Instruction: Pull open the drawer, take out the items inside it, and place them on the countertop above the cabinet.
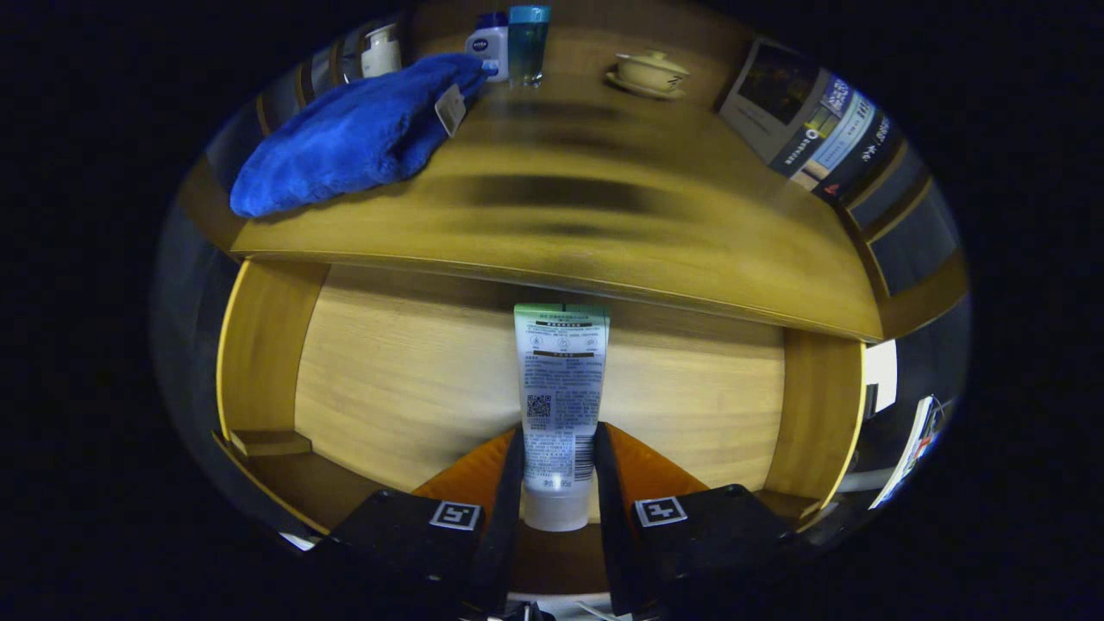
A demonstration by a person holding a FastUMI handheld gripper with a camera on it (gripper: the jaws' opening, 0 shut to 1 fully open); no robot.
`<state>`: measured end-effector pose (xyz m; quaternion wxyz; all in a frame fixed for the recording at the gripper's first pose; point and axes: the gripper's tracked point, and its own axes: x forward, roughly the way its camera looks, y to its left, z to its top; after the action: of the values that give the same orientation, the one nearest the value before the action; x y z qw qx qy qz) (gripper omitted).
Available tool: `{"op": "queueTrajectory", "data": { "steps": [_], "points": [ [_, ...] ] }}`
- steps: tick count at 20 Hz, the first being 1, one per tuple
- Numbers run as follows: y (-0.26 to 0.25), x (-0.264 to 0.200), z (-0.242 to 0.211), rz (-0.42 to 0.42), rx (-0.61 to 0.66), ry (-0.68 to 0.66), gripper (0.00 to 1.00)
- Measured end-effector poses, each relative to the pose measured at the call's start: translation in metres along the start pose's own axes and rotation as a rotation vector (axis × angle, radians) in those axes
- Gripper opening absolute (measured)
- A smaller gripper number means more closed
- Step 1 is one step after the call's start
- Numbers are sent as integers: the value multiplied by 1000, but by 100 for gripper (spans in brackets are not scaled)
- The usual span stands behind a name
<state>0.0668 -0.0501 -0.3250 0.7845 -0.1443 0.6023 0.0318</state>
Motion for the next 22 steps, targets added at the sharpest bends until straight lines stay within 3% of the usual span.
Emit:
{"op": "queueTrajectory", "data": {
  "steps": [4,11,13,14,22],
  "points": [
    [-12,-38,4,-17,-3,-21,51],
    [-18,-87,50,-28,3,-100,51],
    [-14,-91,50,-25,-38,-98,51],
    [-11,-93,48,-21,-53,-94,44],
    [-22,-129,57,-26,-24,-164,44]
  ]
}}
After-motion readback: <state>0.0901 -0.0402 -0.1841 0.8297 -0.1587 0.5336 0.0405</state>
